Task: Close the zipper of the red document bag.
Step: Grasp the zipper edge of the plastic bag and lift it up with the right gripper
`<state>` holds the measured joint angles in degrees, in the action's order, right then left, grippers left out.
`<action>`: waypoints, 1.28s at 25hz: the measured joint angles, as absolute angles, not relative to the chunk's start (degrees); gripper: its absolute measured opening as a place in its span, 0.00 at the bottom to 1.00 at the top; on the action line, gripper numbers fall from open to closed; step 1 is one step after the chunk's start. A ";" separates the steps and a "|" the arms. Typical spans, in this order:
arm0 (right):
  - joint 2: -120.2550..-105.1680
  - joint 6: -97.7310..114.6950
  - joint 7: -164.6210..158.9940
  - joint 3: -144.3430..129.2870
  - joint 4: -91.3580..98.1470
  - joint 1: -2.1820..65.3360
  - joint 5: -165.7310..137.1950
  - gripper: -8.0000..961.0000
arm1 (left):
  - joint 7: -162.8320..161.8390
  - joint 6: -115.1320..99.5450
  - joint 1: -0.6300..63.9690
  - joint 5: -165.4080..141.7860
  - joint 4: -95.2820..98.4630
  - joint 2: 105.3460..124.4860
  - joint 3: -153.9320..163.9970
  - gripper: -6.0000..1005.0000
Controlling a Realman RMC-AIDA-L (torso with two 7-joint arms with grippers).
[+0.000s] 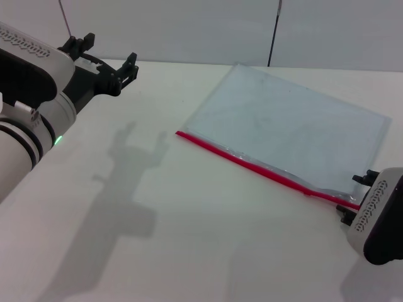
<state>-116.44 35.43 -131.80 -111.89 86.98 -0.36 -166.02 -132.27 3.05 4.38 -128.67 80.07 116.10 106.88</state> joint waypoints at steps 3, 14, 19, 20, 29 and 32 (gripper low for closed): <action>-116.45 35.42 -131.81 -111.81 86.82 -0.20 -166.02 0.65 | -132.27 3.07 4.39 -128.67 80.07 116.11 106.90 0.81; -116.54 34.32 -132.13 -111.35 86.81 0.92 -166.02 0.65 | -132.27 4.16 4.27 -128.55 80.08 116.18 107.27 0.81; -116.54 34.01 -132.19 -111.09 86.27 2.11 -166.02 0.65 | -132.27 4.27 4.24 -128.57 80.08 116.20 107.44 0.81; -116.54 34.01 -132.21 -111.04 85.95 2.46 -166.02 0.65 | -132.27 4.29 4.24 -128.58 80.08 116.20 107.44 0.81; -116.51 34.01 -132.27 -110.63 82.97 4.22 -166.02 0.63 | -132.27 4.40 4.15 -128.67 80.32 116.19 107.97 0.81; -116.46 34.01 -132.28 -110.21 81.83 4.88 -166.02 0.63 | -132.27 4.41 4.01 -128.68 80.66 116.19 107.99 0.81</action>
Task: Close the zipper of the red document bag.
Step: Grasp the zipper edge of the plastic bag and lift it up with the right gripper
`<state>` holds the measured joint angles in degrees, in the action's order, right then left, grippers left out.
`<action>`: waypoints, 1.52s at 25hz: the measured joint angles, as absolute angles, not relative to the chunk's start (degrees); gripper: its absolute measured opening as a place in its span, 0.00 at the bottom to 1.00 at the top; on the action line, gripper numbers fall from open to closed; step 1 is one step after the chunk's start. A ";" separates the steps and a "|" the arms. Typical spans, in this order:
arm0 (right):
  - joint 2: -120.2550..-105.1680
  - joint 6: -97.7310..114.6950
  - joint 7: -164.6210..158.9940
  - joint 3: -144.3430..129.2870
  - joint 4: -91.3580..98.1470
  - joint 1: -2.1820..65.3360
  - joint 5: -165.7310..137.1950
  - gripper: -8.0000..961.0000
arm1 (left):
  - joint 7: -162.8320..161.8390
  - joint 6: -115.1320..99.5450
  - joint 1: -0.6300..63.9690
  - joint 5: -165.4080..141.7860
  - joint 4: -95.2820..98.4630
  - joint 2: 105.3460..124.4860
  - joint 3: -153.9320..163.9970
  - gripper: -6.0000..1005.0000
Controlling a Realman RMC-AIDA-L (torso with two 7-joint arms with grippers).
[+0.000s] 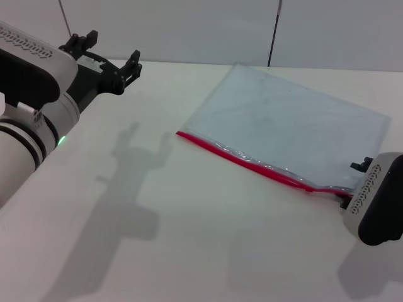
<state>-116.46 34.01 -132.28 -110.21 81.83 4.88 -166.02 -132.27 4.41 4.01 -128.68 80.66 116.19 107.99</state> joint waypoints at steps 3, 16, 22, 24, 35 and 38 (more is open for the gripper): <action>-116.44 34.01 -132.28 -109.94 81.45 5.09 -166.02 0.62 | -132.23 4.41 3.96 -128.74 80.83 116.19 108.03 0.81; -116.54 33.93 -133.36 -109.30 80.66 7.22 -165.93 0.51 | -132.19 4.39 3.95 -128.76 81.04 116.19 108.38 0.81; -116.53 33.92 -134.40 -109.34 78.98 9.20 -165.94 0.45 | -132.05 4.40 3.96 -128.76 81.04 116.10 108.84 0.81; -116.53 33.94 -134.52 -109.34 78.77 9.47 -165.93 0.45 | -132.03 4.41 3.95 -128.76 81.11 116.12 108.88 0.81; -116.50 34.36 -136.43 -109.32 77.23 11.57 -165.94 0.24 | -131.32 4.63 3.87 -128.76 81.85 116.19 109.60 0.81; -116.46 34.41 -137.19 -109.34 76.66 12.23 -165.94 0.20 | -131.31 4.65 3.86 -128.76 81.85 116.19 109.67 0.81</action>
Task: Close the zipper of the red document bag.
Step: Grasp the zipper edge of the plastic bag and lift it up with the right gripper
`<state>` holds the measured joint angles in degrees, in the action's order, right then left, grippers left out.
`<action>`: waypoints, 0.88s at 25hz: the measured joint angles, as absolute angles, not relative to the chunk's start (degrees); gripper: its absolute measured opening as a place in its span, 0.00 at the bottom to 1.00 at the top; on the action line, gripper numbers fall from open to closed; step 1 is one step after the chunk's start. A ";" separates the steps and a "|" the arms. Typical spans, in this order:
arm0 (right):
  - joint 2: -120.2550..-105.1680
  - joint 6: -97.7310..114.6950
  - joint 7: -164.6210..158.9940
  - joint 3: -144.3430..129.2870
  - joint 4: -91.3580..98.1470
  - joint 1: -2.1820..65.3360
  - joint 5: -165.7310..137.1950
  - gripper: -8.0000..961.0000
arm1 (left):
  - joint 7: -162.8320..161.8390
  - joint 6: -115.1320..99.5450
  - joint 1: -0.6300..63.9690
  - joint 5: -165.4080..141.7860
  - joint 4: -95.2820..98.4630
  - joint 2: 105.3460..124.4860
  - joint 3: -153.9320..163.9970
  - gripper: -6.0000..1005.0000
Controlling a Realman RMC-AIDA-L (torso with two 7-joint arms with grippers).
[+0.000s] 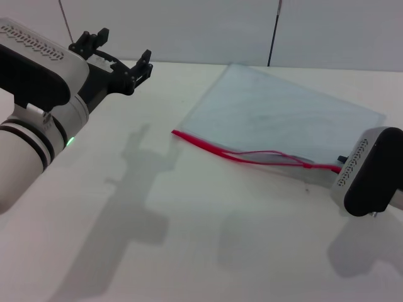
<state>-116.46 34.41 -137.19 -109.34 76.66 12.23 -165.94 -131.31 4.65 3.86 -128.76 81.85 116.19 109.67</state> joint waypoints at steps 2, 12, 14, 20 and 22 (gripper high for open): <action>-116.50 34.44 -137.40 -109.36 76.42 12.43 -165.94 0.19 | -131.31 4.66 3.86 -128.76 81.94 116.19 109.71 0.81; -116.46 36.76 -139.07 -109.33 78.34 13.06 -165.94 0.13 | -131.24 4.26 3.75 -128.76 83.04 116.00 110.04 0.81; -116.46 37.06 -139.70 -109.33 80.09 12.65 -165.94 0.12 | -131.22 3.93 3.71 -128.76 83.37 115.93 109.89 0.81; -116.38 39.34 -140.18 -109.30 86.44 11.31 -165.94 0.09 | -130.98 -2.66 4.09 -128.76 85.75 115.56 107.79 0.77; -116.36 40.02 -140.18 -109.25 87.90 11.12 -165.94 0.08 | -130.86 -6.87 4.60 -128.76 86.95 115.56 105.96 0.75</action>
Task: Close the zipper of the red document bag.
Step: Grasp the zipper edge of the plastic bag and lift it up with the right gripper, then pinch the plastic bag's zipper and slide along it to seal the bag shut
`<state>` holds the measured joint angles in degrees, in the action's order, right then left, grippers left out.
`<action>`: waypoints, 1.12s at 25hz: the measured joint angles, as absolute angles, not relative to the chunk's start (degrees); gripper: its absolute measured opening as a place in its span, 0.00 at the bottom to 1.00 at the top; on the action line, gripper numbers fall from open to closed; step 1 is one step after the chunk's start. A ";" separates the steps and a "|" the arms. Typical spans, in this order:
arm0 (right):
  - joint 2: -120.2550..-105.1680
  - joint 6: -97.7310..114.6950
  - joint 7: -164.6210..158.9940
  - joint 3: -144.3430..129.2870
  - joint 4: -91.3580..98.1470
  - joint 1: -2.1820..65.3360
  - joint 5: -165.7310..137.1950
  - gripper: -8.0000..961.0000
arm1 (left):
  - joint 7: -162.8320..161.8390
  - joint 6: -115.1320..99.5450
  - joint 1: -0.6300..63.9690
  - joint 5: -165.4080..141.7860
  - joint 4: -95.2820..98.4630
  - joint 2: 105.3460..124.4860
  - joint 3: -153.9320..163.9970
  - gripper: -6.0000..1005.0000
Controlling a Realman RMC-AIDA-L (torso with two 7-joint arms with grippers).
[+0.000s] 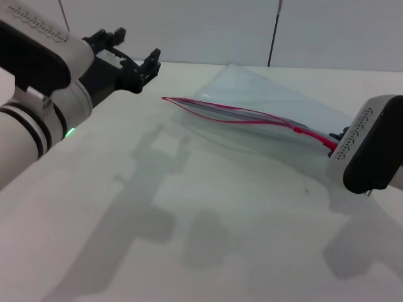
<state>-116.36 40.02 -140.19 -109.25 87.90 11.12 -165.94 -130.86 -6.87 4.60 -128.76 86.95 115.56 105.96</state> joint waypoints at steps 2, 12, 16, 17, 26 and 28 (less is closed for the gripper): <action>-116.32 40.59 -140.19 -109.12 89.42 10.74 -165.93 0.07 | -130.68 -11.16 5.10 -129.31 88.20 115.53 104.61 0.74; -116.09 42.65 -139.75 -108.51 93.40 10.62 -165.53 0.06 | -130.82 -38.17 11.88 -139.06 96.90 115.84 97.29 0.67; -116.10 42.72 -139.69 -108.80 92.91 11.55 -164.55 0.06 | -130.61 -45.80 15.63 -144.43 98.57 115.89 97.58 0.66; -116.09 42.74 -139.56 -108.86 92.82 11.82 -163.69 0.06 | -130.69 -47.78 16.98 -146.50 98.84 115.93 97.95 0.66; -116.01 42.78 -137.59 -108.98 92.57 13.27 -159.53 0.06 | -130.97 -56.36 26.16 -159.26 99.14 116.16 105.09 0.66; -116.01 42.91 -137.57 -108.98 92.84 13.64 -159.37 0.06 | -130.76 -56.47 27.07 -161.66 99.14 116.17 107.06 0.66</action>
